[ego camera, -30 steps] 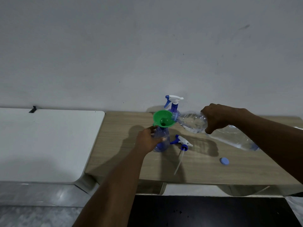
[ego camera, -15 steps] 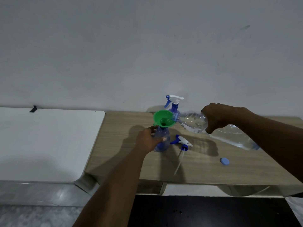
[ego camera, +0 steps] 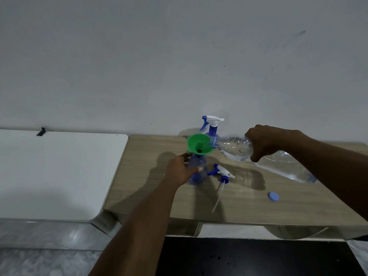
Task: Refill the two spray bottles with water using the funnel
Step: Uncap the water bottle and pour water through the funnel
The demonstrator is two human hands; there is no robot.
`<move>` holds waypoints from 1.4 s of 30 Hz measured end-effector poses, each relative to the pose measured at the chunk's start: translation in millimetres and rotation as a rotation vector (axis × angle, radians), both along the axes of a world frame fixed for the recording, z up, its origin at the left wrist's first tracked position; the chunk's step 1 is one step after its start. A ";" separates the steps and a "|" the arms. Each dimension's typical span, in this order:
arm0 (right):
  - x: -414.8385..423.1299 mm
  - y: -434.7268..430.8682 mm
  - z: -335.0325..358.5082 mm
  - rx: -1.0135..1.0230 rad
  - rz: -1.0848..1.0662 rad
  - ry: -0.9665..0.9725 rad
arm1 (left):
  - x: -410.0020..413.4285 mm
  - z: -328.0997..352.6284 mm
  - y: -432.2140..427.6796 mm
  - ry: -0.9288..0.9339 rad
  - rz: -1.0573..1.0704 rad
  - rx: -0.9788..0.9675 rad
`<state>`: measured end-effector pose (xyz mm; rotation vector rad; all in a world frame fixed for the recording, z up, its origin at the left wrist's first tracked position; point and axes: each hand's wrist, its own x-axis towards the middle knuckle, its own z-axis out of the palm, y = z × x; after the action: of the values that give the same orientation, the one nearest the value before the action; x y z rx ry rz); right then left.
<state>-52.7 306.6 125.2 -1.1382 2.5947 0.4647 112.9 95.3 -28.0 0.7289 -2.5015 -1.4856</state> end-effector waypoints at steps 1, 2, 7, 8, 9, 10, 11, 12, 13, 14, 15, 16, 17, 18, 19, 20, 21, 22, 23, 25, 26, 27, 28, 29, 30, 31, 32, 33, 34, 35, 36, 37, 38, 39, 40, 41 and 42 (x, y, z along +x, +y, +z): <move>0.0 -0.2 0.0 -0.001 -0.001 0.000 | 0.2 0.3 0.2 0.002 0.001 0.004; 0.1 -0.3 0.0 0.000 -0.002 0.000 | 0.2 0.6 0.5 0.004 0.002 0.007; 0.2 0.2 1.1 0.003 -0.013 0.001 | 0.4 0.7 0.4 0.006 0.002 0.001; 0.8 0.0 2.0 0.004 -0.017 0.002 | 0.4 0.9 0.4 0.002 0.000 0.004; 1.4 -0.1 2.8 0.004 -0.022 0.002 | 0.1 0.7 0.2 0.000 -0.001 0.009; 2.1 -0.4 3.7 0.005 -0.025 0.003 | -0.2 0.2 0.0 0.000 0.000 0.014; 2.2 -0.7 4.0 0.008 -0.028 0.002 | -0.3 -0.2 -0.2 0.000 0.002 0.016; 2.6 -1.0 4.3 0.010 -0.030 0.004 | -0.2 -0.4 -0.3 0.001 0.003 0.015; 2.8 -1.1 4.6 0.013 -0.034 0.006 | -0.1 -0.9 -0.4 0.003 0.004 0.013; 3.2 -1.3 4.9 0.015 -0.035 0.009 | -0.1 -1.3 -0.6 0.005 0.005 0.010; 3.1 -1.6 4.8 0.016 -0.033 0.009 | 0.0 -1.5 -0.7 0.006 0.003 0.007; 3.0 -1.8 4.8 0.017 -0.030 0.012 | -0.1 -1.7 -0.6 0.007 0.003 0.005; 3.1 -2.1 5.0 0.019 -0.029 0.012 | -0.1 -1.7 -0.6 0.007 0.003 0.003; 3.4 -2.5 5.4 0.021 -0.027 0.013 | -0.1 -1.4 -0.5 0.009 0.004 0.001; 3.4 -2.5 5.7 0.023 -0.027 0.011 | -0.2 -1.5 -0.5 0.011 0.005 -0.001; 3.4 -2.6 5.9 0.024 -0.024 0.009 | -0.2 -1.3 -0.5 0.013 0.004 0.001; 2.9 -2.4 5.9 0.025 -0.023 0.007 | -0.1 -1.1 -0.4 0.013 0.000 0.003; 2.7 -2.5 6.0 0.026 -0.021 0.007 | 0.0 -1.1 -0.4 0.010 -0.004 0.003; 2.4 -2.3 6.0 0.028 -0.018 0.007 | -0.1 -1.3 -0.5 0.010 -0.006 0.006; 2.0 -2.3 6.6 0.032 -0.013 0.009 | -0.4 -2.3 -1.1 0.016 -0.004 0.017; 1.9 -2.5 6.9 0.033 -0.013 0.009 | -0.7 -2.4 -1.2 0.016 -0.003 0.017; 1.7 -2.6 6.9 0.032 -0.014 0.008 | -0.9 -2.6 -1.4 0.012 -0.004 0.013; 1.6 -2.7 6.9 0.029 -0.013 0.010 | -1.1 -2.6 -1.5 0.010 -0.004 0.011; 1.7 -2.5 6.7 0.024 -0.010 0.012 | -1.2 -2.8 -1.5 0.009 -0.004 0.012; 2.0 -2.0 6.5 0.020 -0.010 0.013 | -1.3 -2.8 -1.5 0.009 -0.004 0.015; 2.1 -1.2 5.9 0.017 -0.012 0.009 | -1.0 -2.7 -1.3 0.009 -0.005 0.019; 2.8 -0.2 5.4 0.012 -0.014 0.004 | -0.8 -2.7 -1.2 0.012 -0.006 0.022; 3.1 0.8 4.3 0.006 -0.020 0.000 | -0.7 -2.9 -1.3 0.013 -0.007 0.026; 3.9 1.9 3.4 -0.007 -0.027 -0.006 | -0.4 -2.8 -1.2 0.013 -0.010 0.026; 4.3 3.0 1.9 -0.029 -0.037 -0.015 | -0.5 -2.8 -1.1 0.011 -0.009 0.025; 4.6 4.5 -0.1 -0.056 -0.045 -0.023 | -0.7 -2.4 -0.9 0.013 -0.008 0.029; 5.1 6.2 -1.8 -0.089 -0.055 -0.033 | -0.8 -2.3 -0.7 0.015 -0.003 0.036; 6.1 8.2 -3.2 -0.123 -0.066 -0.043 | -1.3 -2.8 -0.7 0.021 0.000 0.037; 7.0 10.4 -4.7 -0.164 -0.086 -0.054 | -1.5 -3.6 -0.7 0.023 0.003 0.033; 8.2 13.0 -5.8 -0.212 -0.115 -0.072 | -1.7 -4.3 -0.7 0.021 0.002 0.026; 9.0 15.9 -7.1 -0.269 -0.151 -0.094 | -1.6 -5.1 -0.8 0.014 0.004 0.019; 9.3 19.4 -8.5 -0.333 -0.187 -0.116 | -1.7 -5.9 -1.0 0.013 0.007 0.012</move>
<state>-43.4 326.0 116.6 -0.9671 2.7044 -0.0751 111.2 94.3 -33.9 0.7259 -2.4801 -1.4994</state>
